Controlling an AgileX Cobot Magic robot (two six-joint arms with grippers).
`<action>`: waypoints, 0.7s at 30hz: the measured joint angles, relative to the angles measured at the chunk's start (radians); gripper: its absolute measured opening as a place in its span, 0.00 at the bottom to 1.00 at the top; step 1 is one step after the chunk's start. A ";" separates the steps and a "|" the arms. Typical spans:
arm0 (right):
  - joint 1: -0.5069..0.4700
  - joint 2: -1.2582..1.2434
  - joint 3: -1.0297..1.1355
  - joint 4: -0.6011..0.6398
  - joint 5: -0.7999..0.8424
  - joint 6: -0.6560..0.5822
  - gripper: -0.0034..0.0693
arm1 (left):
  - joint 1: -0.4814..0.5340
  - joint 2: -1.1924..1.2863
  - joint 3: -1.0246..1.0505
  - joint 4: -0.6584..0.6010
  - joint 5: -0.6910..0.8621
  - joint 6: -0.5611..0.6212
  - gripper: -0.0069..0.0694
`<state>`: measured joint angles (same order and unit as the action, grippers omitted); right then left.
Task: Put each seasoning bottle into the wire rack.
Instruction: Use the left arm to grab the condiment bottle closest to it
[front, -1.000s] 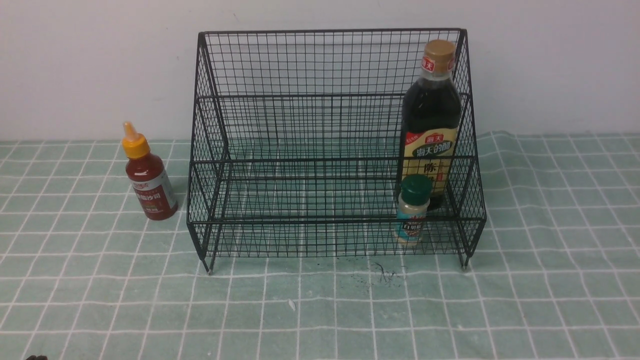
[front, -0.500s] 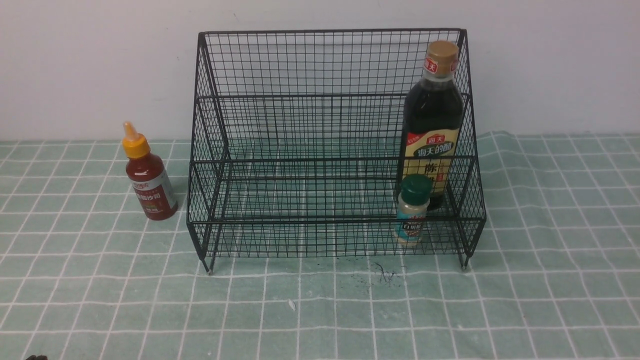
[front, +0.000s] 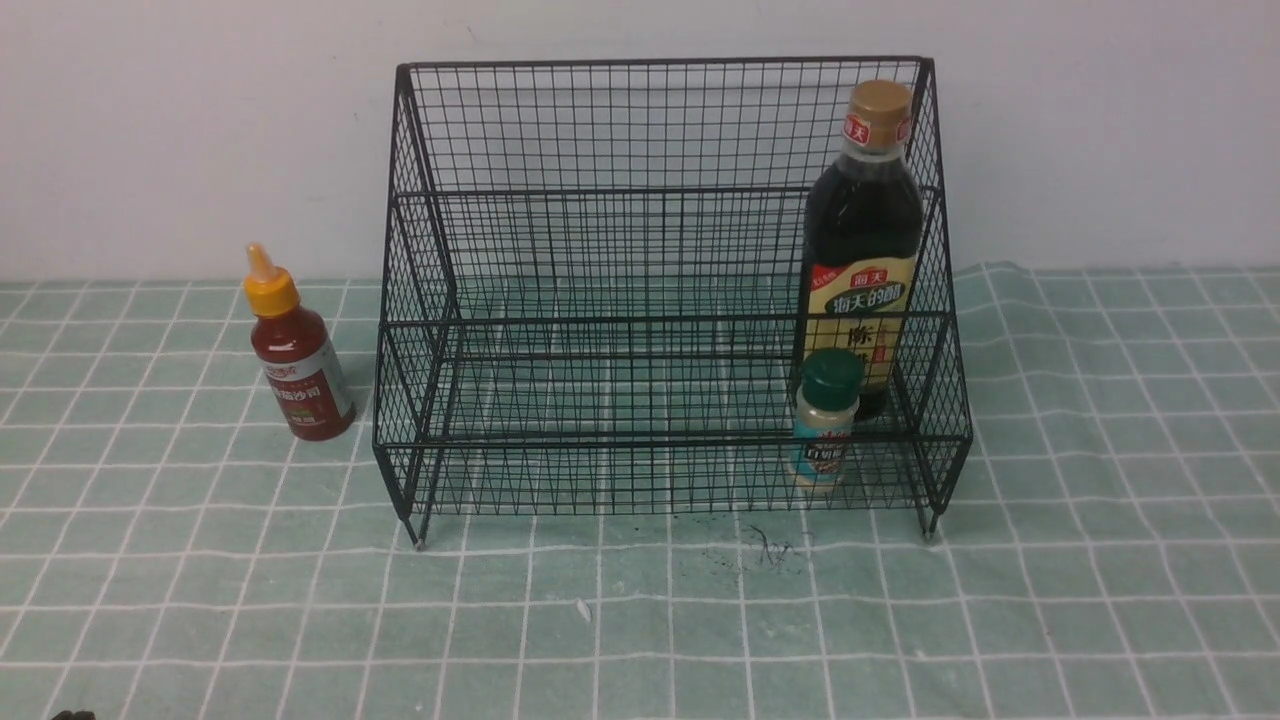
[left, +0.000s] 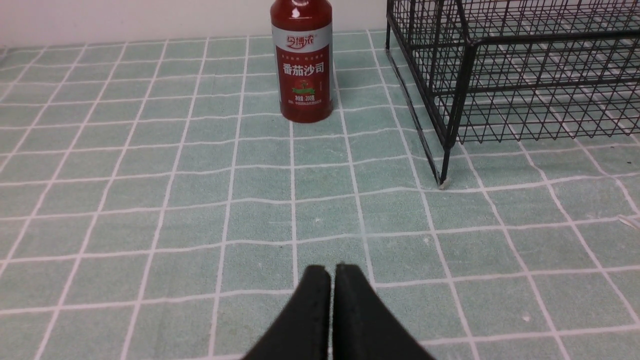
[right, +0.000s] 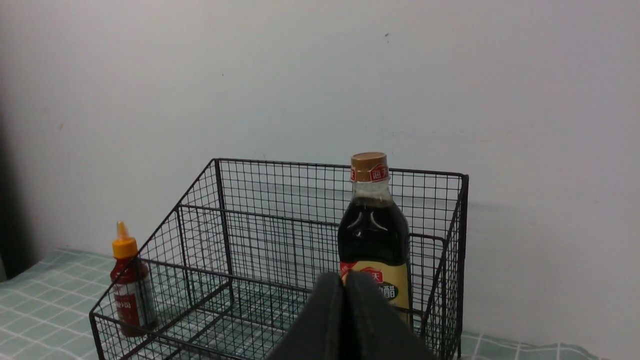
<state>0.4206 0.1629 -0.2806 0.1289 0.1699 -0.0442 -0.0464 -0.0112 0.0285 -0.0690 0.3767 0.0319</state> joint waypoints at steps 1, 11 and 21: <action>-0.012 -0.017 0.009 -0.006 0.015 -0.005 0.03 | 0.000 0.000 0.000 0.000 0.000 0.000 0.08; -0.378 -0.156 0.244 -0.054 0.157 -0.013 0.03 | 0.000 0.000 0.000 0.000 0.000 0.000 0.08; -0.463 -0.175 0.301 -0.049 0.212 -0.014 0.03 | 0.000 0.000 0.000 0.000 0.001 0.000 0.08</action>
